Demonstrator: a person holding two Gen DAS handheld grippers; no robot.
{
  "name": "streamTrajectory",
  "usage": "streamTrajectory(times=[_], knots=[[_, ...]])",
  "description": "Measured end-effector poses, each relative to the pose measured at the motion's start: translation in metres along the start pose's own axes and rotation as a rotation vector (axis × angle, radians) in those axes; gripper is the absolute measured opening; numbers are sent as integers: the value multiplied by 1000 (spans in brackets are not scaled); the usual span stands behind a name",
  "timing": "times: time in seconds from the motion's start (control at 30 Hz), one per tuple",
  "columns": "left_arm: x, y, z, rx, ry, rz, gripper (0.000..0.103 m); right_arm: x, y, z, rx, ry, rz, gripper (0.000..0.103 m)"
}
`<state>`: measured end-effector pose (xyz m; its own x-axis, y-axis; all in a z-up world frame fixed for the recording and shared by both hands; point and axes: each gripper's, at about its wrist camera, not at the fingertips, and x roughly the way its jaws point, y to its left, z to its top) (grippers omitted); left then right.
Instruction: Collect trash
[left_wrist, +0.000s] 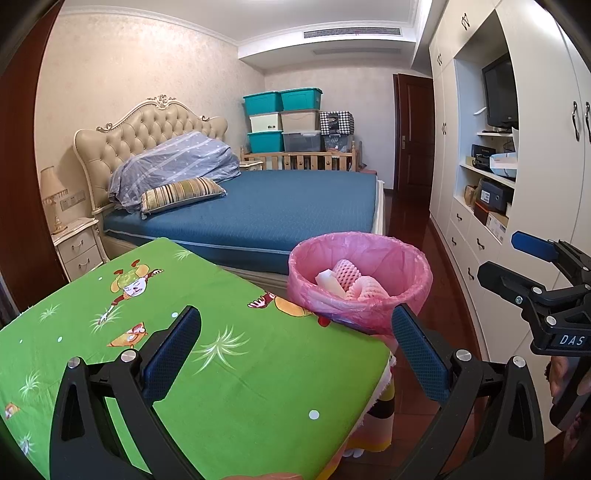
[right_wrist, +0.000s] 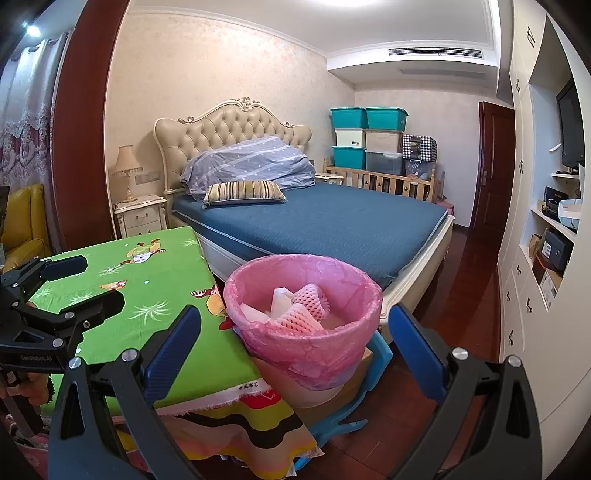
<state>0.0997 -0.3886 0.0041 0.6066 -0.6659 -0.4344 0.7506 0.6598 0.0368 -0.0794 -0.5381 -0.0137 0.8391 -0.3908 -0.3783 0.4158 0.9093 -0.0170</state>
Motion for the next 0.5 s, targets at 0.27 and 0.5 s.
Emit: streamTrajectory(times=[0.27, 0.5], knots=[[0, 0, 0, -1, 0, -1, 97, 0, 1, 0, 1, 1, -1, 99], [0, -1, -1, 0, 0, -2, 97, 0, 0, 0, 2, -2, 1, 99]])
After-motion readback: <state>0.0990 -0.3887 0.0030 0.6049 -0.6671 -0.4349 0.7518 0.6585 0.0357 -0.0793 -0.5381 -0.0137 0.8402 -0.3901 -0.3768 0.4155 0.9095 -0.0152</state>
